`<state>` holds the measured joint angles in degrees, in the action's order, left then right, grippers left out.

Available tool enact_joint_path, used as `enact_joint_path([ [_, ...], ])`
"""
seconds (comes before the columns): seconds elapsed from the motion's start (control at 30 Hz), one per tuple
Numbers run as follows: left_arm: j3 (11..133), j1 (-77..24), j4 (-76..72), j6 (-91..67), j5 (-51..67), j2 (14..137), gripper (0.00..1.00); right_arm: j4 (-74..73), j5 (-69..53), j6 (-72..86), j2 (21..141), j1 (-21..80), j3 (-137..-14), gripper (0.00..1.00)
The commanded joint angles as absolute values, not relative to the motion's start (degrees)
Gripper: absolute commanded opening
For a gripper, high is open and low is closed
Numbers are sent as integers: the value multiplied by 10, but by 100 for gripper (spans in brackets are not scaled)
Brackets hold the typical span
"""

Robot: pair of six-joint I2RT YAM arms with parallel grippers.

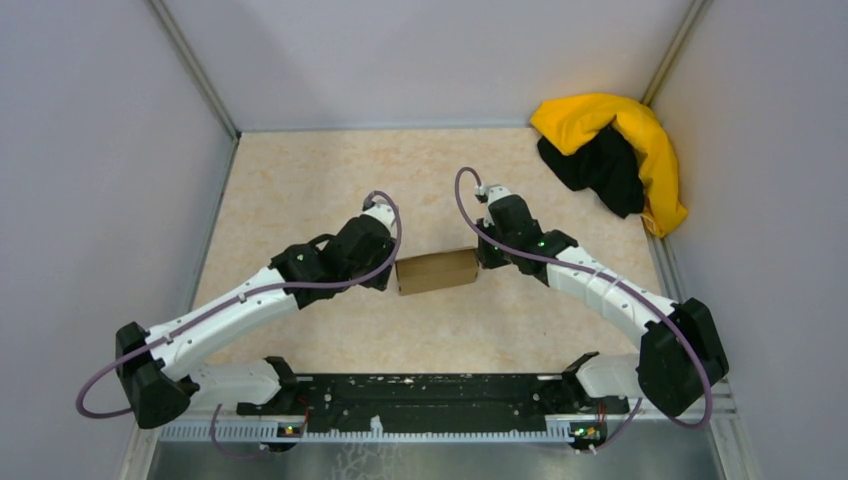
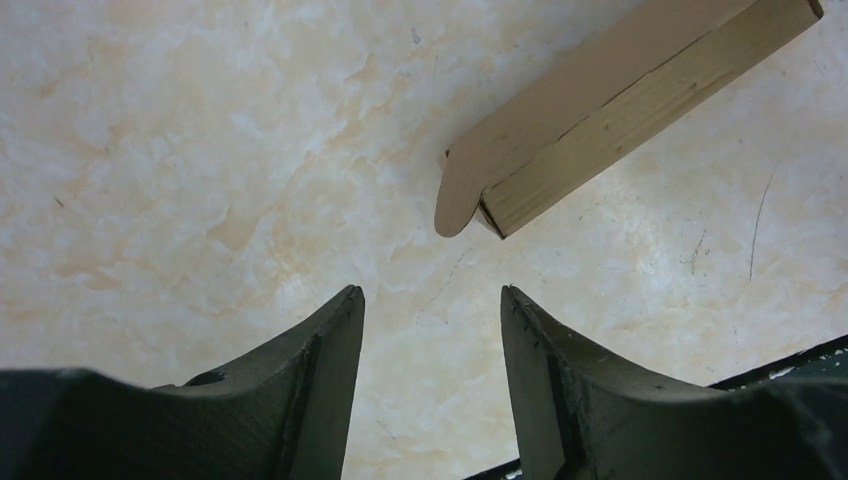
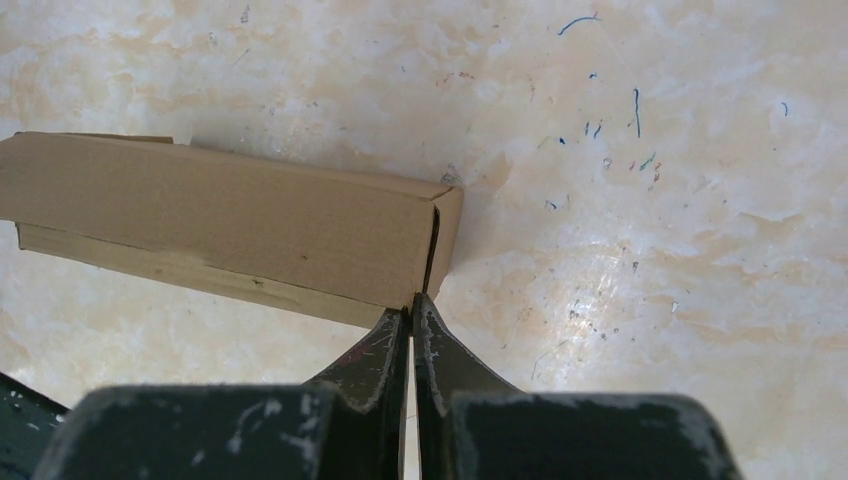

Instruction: Fold the paper box

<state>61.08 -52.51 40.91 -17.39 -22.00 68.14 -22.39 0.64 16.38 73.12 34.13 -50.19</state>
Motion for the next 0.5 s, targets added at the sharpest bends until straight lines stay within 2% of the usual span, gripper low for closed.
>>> enact_joint_path([
  [0.0,586,-535,415,-215,-242,641,59,-228,24,169,713,347,-506,0],
  [0.17,551,-539,373,-204,-245,622,57,-225,24,168,718,347,-506,0],
  [0.37,507,-542,292,-168,-223,614,43,-224,22,168,723,347,-509,0],
  [0.47,495,-542,283,-163,-220,627,42,-227,21,167,723,347,-512,0],
])
